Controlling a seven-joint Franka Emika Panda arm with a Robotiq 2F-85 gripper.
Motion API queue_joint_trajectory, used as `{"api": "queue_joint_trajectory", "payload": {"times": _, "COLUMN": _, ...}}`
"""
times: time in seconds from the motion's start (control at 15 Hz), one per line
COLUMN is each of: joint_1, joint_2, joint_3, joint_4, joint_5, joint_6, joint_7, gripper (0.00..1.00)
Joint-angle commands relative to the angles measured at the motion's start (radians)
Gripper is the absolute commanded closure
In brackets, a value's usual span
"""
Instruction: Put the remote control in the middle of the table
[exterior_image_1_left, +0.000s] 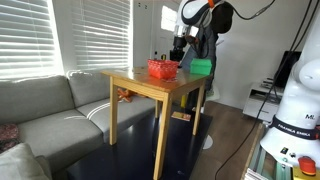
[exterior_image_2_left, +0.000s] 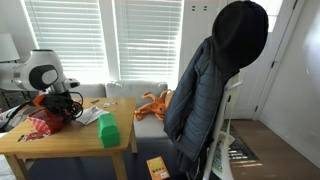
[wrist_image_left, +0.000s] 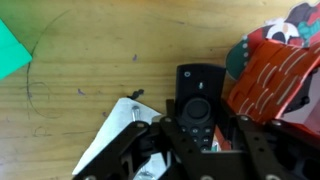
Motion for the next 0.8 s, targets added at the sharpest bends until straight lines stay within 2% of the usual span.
{"api": "queue_joint_trajectory", "payload": {"times": 0.0, "joint_1": 0.012, "joint_2": 0.041, "joint_3": 0.013, "joint_4": 0.047, "joint_5": 0.003, "joint_6": 0.047, "joint_7": 0.002, "gripper": 0.83}}
{"api": "queue_joint_trajectory", "payload": {"times": 0.53, "joint_1": 0.05, "joint_2": 0.127, "joint_3": 0.058, "joint_4": 0.146, "joint_5": 0.046, "joint_6": 0.039, "joint_7": -0.034, "gripper": 0.83}}
{"api": "queue_joint_trajectory", "payload": {"times": 0.6, "joint_1": 0.048, "joint_2": 0.129, "joint_3": 0.062, "joint_4": 0.152, "joint_5": 0.074, "joint_6": 0.032, "joint_7": -0.057, "gripper": 0.83}}
{"api": "queue_joint_trajectory", "payload": {"times": 0.73, "joint_1": 0.026, "joint_2": 0.099, "joint_3": 0.067, "joint_4": 0.137, "joint_5": 0.223, "joint_6": 0.0, "joint_7": -0.197, "gripper": 0.83}}
